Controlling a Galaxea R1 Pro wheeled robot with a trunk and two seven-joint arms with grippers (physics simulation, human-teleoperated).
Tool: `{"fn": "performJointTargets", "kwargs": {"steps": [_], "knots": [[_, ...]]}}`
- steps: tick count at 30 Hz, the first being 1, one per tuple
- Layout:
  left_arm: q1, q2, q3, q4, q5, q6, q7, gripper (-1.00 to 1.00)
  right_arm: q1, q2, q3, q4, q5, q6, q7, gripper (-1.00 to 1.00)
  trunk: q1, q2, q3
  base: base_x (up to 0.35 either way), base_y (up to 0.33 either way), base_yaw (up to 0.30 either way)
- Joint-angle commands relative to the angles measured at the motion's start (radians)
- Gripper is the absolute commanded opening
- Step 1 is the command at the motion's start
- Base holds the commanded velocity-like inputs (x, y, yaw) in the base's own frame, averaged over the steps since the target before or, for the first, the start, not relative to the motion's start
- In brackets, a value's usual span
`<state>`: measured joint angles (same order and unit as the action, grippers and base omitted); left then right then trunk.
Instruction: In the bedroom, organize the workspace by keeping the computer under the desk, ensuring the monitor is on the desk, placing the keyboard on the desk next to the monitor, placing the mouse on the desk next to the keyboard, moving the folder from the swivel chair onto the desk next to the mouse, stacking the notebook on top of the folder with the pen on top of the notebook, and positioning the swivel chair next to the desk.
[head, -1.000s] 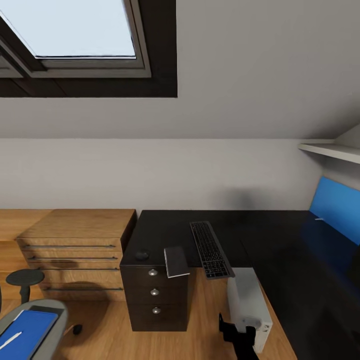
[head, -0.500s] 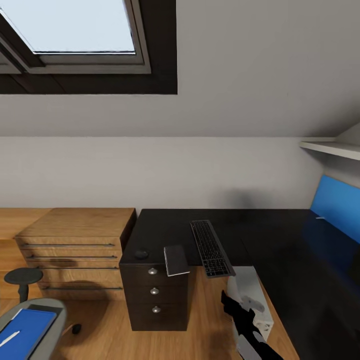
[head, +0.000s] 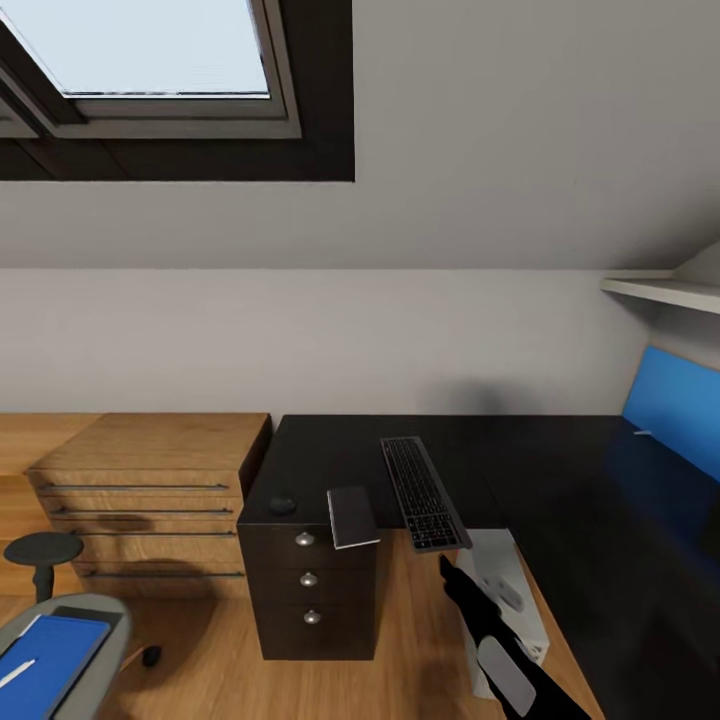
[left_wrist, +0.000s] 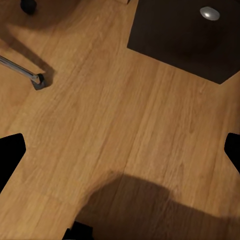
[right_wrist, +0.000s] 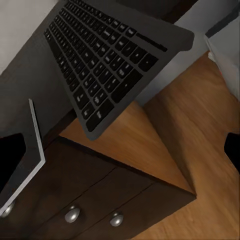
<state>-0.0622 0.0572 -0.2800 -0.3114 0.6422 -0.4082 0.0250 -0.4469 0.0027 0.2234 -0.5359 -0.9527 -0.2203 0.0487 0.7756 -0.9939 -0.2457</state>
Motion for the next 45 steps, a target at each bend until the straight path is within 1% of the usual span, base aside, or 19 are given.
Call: {"fn": "performJointTargets", "kwargs": {"steps": [1,6,7,10,13,14,17,18,21,24,29,30,32,33,35,38,39,44,45], "knots": [[-0.001,0.001,-0.008,0.000,0.008,-0.004,0.003,1.00,-0.001,-0.001,0.005,0.001,-0.013,-0.006,0.018,1.00,0.004,-0.008,-0.005,0.000,0.000,0.000],[-0.001,0.000,-0.008,0.000,0.008,-0.004,0.003,1.00,-0.001,-0.002,0.005,0.002,-0.021,-0.005,0.133,1.00,0.023,-0.043,-0.020,0.000,0.000,0.000],[-0.001,0.000,-0.008,0.000,0.008,-0.004,0.003,1.00,0.000,-0.002,0.005,0.004,-0.022,-0.005,0.176,1.00,0.027,-0.050,-0.023,0.000,0.000,0.000],[-0.001,-0.001,-0.008,-0.002,0.008,-0.005,0.003,1.00,0.000,-0.004,0.005,0.015,-0.023,-0.005,0.251,1.00,0.039,-0.071,-0.033,0.000,0.000,0.000],[-0.001,-0.001,-0.008,-0.002,0.008,-0.006,0.003,1.00,0.001,-0.012,0.004,0.023,-0.026,-0.005,0.290,1.00,0.050,-0.092,-0.042,0.000,0.000,0.000],[-0.001,-0.001,-0.008,-0.003,0.008,-0.006,0.003,1.00,0.001,-0.022,0.005,0.026,-0.033,-0.005,0.308,1.00,0.054,-0.099,-0.045,0.000,0.000,0.000],[-0.001,-0.001,-0.008,-0.003,0.008,-0.006,0.003,1.00,0.001,-0.033,0.005,0.029,-0.054,-0.005,0.324,1.00,0.065,-0.120,-0.055,0.000,0.000,0.000],[-0.001,0.000,-0.008,-0.003,0.008,-0.006,0.003,1.00,0.001,-0.038,0.005,0.030,-0.073,-0.005,0.330,1.00,0.069,-0.127,-0.058,0.000,0.000,0.000],[-0.001,0.000,-0.008,-0.003,0.008,-0.006,0.003,1.00,0.002,-0.044,0.005,0.031,-0.106,-0.005,0.336,1.00,0.081,-0.148,-0.067,0.000,0.000,0.000],[-0.001,0.001,-0.008,-0.003,0.008,-0.006,0.003,1.00,0.002,-0.048,0.005,0.031,-0.120,-0.005,0.339,1.00,0.092,-0.169,-0.077,0.000,0.000,0.000],[-0.001,0.002,-0.008,-0.003,0.008,-0.006,0.003,1.00,0.002,-0.068,0.004,0.032,-0.154,-0.003,0.344,1.00,0.111,-0.204,-0.092,0.000,0.000,0.000],[-0.001,0.001,-0.008,-0.003,0.008,-0.006,0.003,1.00,0.002,-0.071,0.005,0.032,-0.178,-0.001,0.345,1.00,0.115,-0.211,-0.095,0.000,0.000,0.000],[-0.001,0.000,-0.008,-0.003,0.008,-0.006,0.003,1.00,0.002,-0.074,0.005,0.032,-0.207,0.006,0.345,1.00,0.123,-0.225,-0.102,0.000,0.000,0.000],[-0.001,0.000,-0.008,-0.003,0.008,-0.006,0.003,1.00,0.002,-0.075,0.005,0.031,-0.235,0.020,0.345,1.00,0.127,-0.232,-0.105,0.000,0.000,0.000],[-0.001,0.000,-0.008,-0.003,0.008,-0.006,0.003,1.00,0.002,-0.076,0.005,0.031,-0.261,0.040,0.345,1.00,0.134,-0.246,-0.111,0.000,0.000,0.000],[-0.001,0.001,-0.008,-0.003,0.008,-0.006,0.003,1.00,0.002,-0.077,0.005,0.031,-0.312,0.096,0.346,1.00,0.146,-0.267,-0.120,0.000,0.000,0.000],[-0.001,0.003,-0.008,-0.005,0.008,-0.006,0.004,1.00,0.002,-0.077,0.005,0.031,-0.339,0.122,0.347,1.00,0.150,-0.274,-0.124,0.000,0.000,0.000],[-0.001,0.006,-0.007,-0.022,0.008,-0.006,0.006,1.00,0.002,-0.076,0.007,0.031,-0.408,0.165,0.347,1.00,0.169,-0.309,-0.139,0.000,0.000,0.000],[-0.001,0.008,-0.007,-0.027,0.008,-0.005,0.006,1.00,0.002,-0.076,0.007,0.031,-0.414,0.168,0.347,1.00,0.173,-0.316,-0.142,0.000,0.000,0.000]]}}
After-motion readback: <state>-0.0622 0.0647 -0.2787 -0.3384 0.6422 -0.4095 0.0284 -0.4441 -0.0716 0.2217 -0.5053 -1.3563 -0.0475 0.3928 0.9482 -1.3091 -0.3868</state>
